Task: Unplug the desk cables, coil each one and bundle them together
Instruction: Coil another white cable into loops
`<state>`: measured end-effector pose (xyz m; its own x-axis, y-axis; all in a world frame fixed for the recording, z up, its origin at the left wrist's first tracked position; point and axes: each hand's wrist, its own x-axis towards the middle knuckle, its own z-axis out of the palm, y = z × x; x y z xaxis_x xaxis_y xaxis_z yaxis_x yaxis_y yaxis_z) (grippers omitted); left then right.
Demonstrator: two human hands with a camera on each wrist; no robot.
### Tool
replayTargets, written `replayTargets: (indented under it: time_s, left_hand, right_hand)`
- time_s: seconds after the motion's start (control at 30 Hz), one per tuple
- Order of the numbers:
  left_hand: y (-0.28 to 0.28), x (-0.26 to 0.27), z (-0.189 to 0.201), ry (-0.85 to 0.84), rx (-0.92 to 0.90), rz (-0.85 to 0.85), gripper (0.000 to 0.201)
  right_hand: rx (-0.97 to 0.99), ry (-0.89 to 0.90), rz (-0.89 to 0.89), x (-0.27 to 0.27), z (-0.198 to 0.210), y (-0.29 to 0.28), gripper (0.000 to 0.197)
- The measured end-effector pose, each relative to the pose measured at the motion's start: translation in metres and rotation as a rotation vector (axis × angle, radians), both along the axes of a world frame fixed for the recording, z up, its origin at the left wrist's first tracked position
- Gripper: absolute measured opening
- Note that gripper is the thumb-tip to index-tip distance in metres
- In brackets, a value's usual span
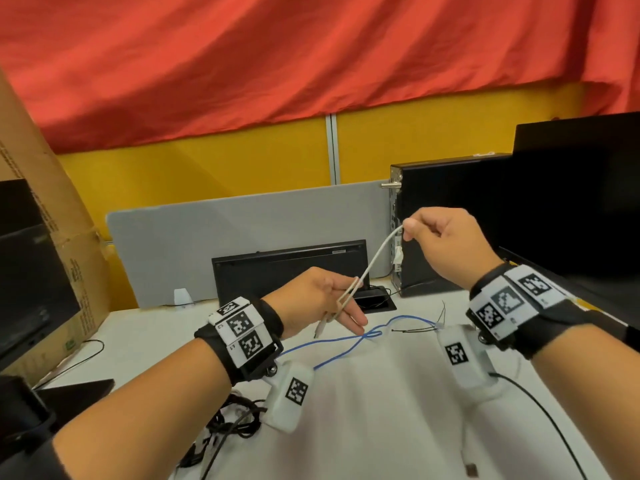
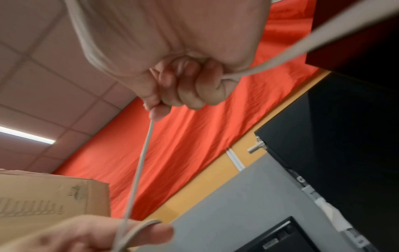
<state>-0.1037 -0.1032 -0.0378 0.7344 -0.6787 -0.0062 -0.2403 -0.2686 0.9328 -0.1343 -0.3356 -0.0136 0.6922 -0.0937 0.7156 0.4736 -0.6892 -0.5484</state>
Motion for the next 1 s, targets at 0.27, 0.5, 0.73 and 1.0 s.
replayTargets:
  time_s: [0.27, 0.5, 0.73, 1.0]
  left_hand:
    - [-0.006, -0.012, 0.001, 0.302, -0.398, -0.079, 0.044]
    - [-0.011, -0.009, -0.011, 0.335, -0.646, 0.06, 0.036]
    - [0.006, 0.007, -0.024, 0.093, -0.531, 0.179, 0.045]
    - [0.002, 0.001, -0.033, 0.011, -0.239, 0.091, 0.041]
  right_hand:
    - [-0.174, 0.354, -0.104, 0.029, -0.06, 0.005, 0.033]
    - [-0.478, 0.63, 0.154, 0.015, -0.088, 0.055, 0.023]
    - [-0.534, 0.688, 0.234, -0.015, -0.061, 0.07, 0.041]
    - [-0.432, 0.464, 0.232, -0.021, -0.023, 0.058, 0.03]
